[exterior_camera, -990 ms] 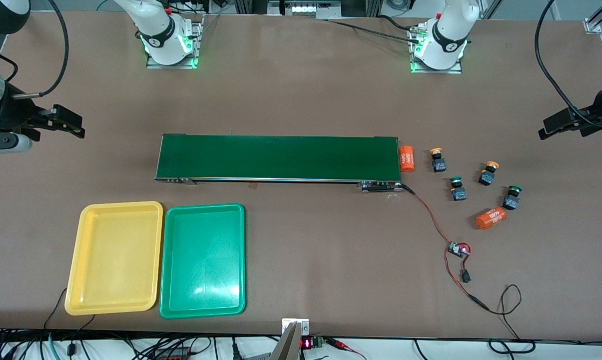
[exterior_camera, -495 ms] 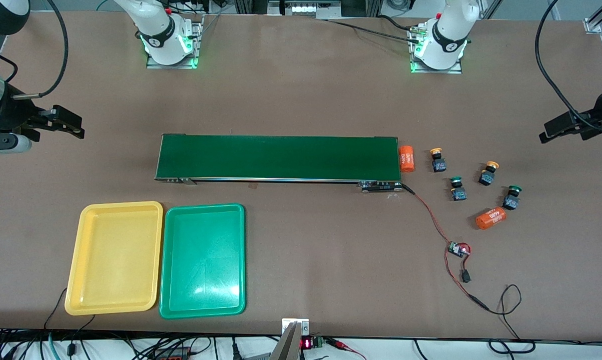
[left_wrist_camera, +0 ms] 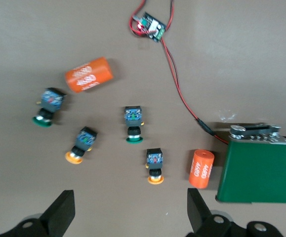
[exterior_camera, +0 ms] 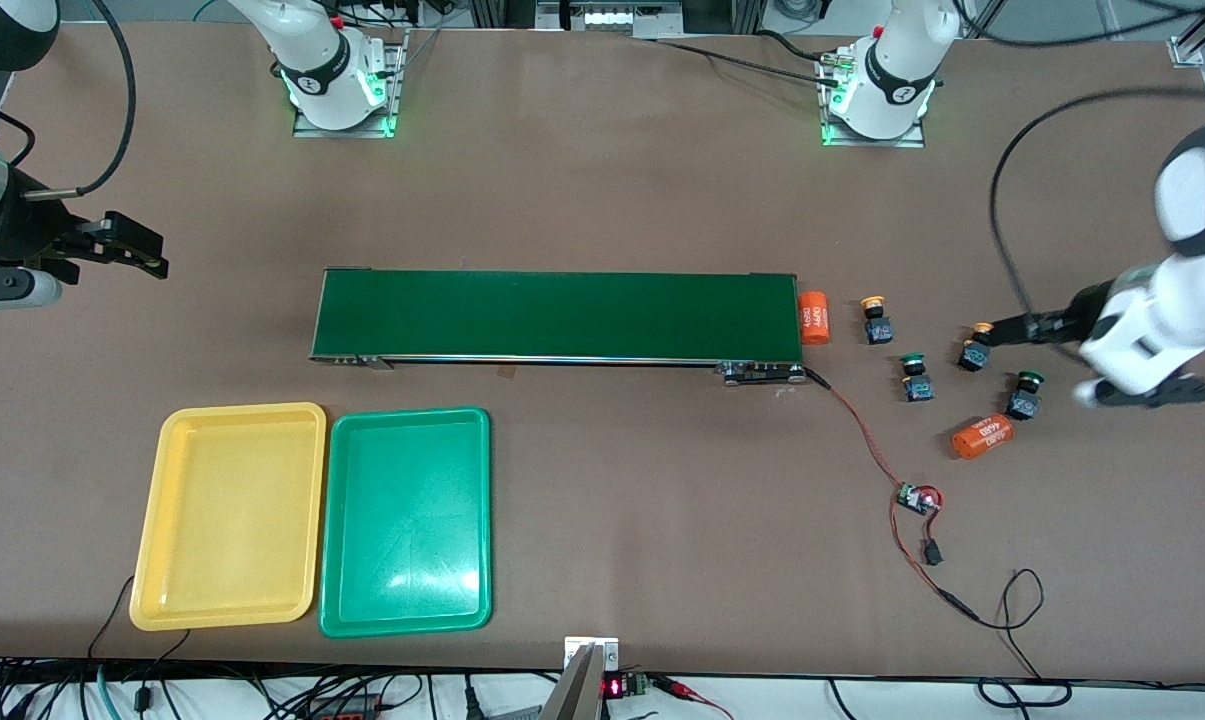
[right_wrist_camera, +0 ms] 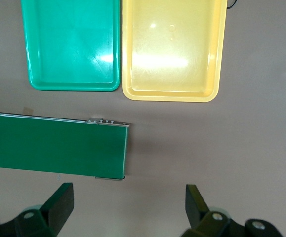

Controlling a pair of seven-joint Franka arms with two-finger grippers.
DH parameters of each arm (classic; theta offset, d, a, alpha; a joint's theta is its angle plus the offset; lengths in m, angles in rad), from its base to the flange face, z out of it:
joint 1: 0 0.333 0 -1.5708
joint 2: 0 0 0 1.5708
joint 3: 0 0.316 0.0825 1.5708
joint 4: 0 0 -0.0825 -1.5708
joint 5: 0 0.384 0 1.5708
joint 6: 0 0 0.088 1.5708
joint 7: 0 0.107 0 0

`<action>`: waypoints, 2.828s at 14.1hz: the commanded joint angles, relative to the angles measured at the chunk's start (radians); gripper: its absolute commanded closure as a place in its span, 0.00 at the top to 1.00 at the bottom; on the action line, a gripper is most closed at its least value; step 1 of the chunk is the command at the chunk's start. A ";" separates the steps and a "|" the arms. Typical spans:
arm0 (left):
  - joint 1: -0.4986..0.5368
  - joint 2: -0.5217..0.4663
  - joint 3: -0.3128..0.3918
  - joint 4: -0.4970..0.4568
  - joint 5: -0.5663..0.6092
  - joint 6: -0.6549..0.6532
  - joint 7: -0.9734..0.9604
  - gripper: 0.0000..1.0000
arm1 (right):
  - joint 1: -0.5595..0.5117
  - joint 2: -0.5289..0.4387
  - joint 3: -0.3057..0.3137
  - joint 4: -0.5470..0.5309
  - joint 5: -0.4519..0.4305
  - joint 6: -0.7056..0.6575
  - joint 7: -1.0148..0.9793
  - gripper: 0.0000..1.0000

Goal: Sort buttons by color to trays
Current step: 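Reach the left gripper down and grasp a black push button, then carry the button with the left gripper onto the conveyor belt and release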

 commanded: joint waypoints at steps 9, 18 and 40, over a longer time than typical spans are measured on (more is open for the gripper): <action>0.004 0.234 -0.019 -0.143 -0.008 0.311 0.013 1.00 | -0.014 -0.016 -0.002 -0.012 0.005 -0.002 -0.001 1.00; 0.021 0.307 -0.020 -0.183 -0.012 0.374 0.015 0.76 | -0.015 -0.013 -0.002 -0.012 0.007 0.006 -0.004 1.00; -0.197 0.061 -0.304 -0.331 -0.073 0.352 -0.291 0.00 | -0.020 -0.008 0.000 -0.012 0.008 0.010 -0.016 1.00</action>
